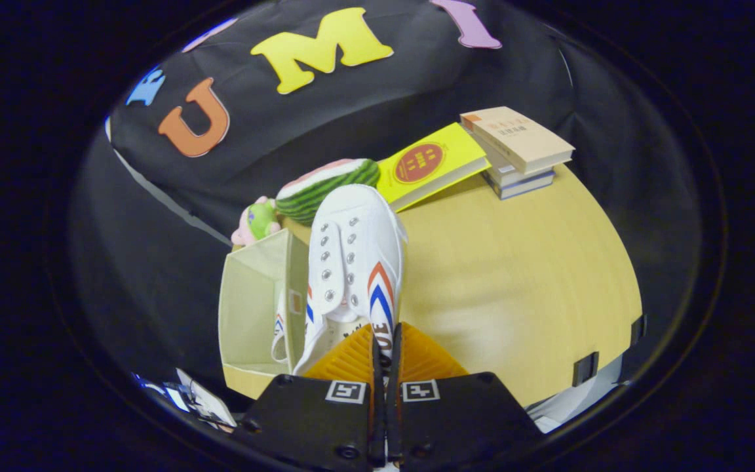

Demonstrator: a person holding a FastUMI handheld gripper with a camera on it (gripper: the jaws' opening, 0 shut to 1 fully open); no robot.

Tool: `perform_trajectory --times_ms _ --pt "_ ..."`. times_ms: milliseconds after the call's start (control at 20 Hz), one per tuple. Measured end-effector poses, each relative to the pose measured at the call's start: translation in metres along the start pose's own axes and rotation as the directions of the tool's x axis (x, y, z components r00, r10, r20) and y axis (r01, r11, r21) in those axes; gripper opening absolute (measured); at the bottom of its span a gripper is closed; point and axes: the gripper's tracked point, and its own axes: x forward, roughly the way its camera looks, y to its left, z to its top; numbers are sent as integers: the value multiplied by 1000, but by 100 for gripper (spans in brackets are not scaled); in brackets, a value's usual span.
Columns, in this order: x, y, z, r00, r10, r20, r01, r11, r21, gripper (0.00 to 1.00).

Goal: Open the storage box then place both shoes into the box .Put the left shoe in first, then the right shoe, with the right side of both shoes facing outward in a uniform manner.

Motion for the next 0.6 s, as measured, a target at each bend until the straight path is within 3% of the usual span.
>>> perform_trajectory --times_ms 350,600 --pt "8 -10 -1 997 74 3 -74 997 -25 7" --pt "-2 -13 6 998 25 59 -22 999 -45 7"
